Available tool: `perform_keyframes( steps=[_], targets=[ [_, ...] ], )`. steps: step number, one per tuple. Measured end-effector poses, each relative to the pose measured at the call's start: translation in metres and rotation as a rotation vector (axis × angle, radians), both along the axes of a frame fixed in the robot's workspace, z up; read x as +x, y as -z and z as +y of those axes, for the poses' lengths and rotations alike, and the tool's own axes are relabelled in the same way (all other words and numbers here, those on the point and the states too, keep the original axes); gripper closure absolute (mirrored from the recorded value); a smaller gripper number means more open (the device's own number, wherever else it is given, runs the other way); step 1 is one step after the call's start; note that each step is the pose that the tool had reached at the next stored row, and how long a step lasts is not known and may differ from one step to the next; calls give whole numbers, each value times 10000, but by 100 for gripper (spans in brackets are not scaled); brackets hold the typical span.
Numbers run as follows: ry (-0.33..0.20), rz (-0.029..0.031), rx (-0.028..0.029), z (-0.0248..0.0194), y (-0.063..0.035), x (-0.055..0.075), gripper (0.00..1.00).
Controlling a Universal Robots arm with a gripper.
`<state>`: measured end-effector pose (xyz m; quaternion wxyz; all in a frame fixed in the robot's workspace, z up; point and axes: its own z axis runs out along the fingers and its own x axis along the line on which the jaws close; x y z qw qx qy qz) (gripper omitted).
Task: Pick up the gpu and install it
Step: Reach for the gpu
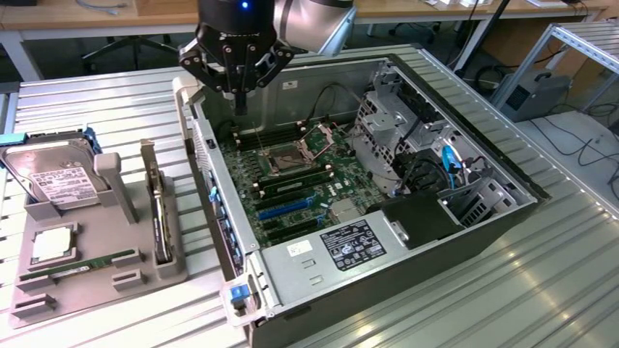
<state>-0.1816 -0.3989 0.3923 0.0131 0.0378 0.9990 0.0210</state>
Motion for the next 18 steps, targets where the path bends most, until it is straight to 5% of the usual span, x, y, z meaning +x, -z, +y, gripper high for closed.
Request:
perform_keyframes(
  steps=[18],
  targets=[
    [0, 0, 0, 0, 1, -41, 89]
  ],
)
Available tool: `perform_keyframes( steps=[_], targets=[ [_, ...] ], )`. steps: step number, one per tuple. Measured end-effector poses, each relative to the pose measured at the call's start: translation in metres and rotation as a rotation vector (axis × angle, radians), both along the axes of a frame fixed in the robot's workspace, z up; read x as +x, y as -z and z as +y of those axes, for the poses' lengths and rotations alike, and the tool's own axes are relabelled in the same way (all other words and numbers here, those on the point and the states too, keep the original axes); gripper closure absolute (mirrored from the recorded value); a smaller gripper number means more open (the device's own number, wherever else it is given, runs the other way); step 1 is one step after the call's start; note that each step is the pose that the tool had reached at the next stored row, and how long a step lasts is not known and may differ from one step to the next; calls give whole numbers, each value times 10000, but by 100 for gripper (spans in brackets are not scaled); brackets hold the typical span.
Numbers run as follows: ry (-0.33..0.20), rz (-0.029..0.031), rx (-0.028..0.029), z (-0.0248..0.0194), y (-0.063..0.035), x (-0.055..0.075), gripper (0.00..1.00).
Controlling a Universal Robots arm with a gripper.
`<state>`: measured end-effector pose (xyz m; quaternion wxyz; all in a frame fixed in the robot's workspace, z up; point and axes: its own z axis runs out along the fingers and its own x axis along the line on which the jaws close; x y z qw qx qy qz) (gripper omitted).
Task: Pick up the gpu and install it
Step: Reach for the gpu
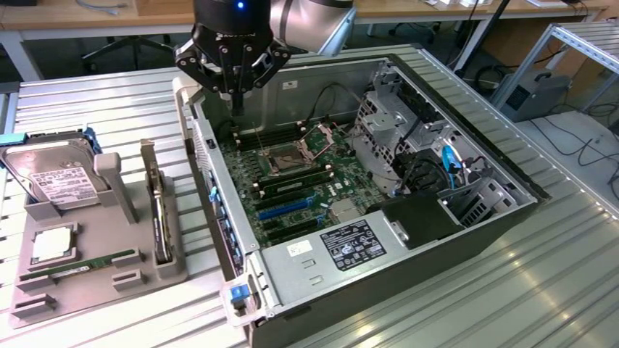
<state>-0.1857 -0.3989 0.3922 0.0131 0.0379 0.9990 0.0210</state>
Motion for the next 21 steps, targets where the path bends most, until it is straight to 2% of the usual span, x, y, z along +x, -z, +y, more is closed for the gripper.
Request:
perform_keyframes(
  steps=[21],
  targets=[
    [0, 0, 0, 0, 1, -51, 89]
  ],
)
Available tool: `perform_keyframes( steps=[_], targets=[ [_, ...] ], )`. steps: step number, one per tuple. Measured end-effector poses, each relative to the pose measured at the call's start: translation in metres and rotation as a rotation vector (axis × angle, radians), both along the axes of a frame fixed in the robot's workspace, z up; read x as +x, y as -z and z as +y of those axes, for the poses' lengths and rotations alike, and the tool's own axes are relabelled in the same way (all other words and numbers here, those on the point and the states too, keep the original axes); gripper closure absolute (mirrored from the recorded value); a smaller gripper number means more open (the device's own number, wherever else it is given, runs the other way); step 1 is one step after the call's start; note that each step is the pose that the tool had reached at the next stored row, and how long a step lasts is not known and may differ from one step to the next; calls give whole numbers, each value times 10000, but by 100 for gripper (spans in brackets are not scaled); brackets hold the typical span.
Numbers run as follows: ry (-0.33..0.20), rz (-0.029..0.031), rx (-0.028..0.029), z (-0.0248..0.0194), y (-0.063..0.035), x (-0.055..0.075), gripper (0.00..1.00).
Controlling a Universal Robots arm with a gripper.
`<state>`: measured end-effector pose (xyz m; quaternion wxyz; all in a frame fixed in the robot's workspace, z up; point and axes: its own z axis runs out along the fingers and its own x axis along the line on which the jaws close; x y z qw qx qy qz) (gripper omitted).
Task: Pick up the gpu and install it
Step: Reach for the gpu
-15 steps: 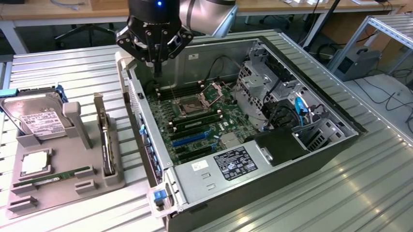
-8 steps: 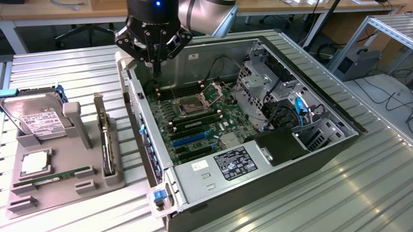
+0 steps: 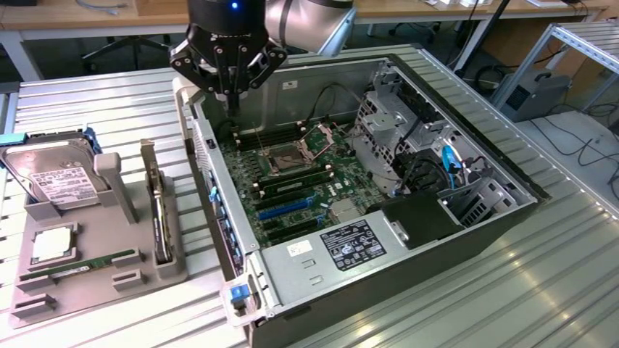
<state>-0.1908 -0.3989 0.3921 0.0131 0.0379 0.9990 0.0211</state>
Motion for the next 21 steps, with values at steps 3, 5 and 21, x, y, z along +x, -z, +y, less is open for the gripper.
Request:
perform_keyframes(
  steps=[3, 5, 21],
  targets=[
    [-1, 0, 0, 0, 0, -8, 89],
    [0, 0, 0, 0, 0, -14, 89],
    [-1, 0, 0, 0, 1, -56, 89]
  ],
)
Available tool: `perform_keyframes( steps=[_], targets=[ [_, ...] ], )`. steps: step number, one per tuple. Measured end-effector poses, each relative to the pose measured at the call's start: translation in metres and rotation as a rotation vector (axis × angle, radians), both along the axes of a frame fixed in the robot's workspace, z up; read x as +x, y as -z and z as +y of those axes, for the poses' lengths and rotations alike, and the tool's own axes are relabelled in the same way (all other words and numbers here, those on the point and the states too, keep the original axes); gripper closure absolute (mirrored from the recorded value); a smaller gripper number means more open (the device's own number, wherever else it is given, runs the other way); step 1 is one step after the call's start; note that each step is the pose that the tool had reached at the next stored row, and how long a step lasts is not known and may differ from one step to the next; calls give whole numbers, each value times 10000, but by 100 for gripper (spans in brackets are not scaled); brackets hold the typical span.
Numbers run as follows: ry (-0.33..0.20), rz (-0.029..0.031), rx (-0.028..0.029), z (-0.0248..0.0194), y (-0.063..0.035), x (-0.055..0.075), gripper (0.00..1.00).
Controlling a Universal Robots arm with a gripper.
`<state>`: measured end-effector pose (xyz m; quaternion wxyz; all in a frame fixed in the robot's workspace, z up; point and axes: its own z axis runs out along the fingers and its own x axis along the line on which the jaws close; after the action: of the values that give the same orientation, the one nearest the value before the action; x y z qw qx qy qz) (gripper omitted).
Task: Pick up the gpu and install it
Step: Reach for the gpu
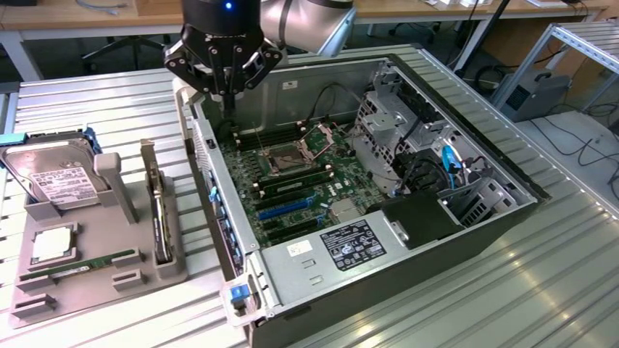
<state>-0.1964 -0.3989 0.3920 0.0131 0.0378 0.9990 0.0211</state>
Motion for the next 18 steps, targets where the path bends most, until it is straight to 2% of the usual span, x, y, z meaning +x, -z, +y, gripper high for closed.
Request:
perform_keyframes(
  steps=[18],
  targets=[
    [0, 0, 0, 0, 1, -49, 89]
  ],
)
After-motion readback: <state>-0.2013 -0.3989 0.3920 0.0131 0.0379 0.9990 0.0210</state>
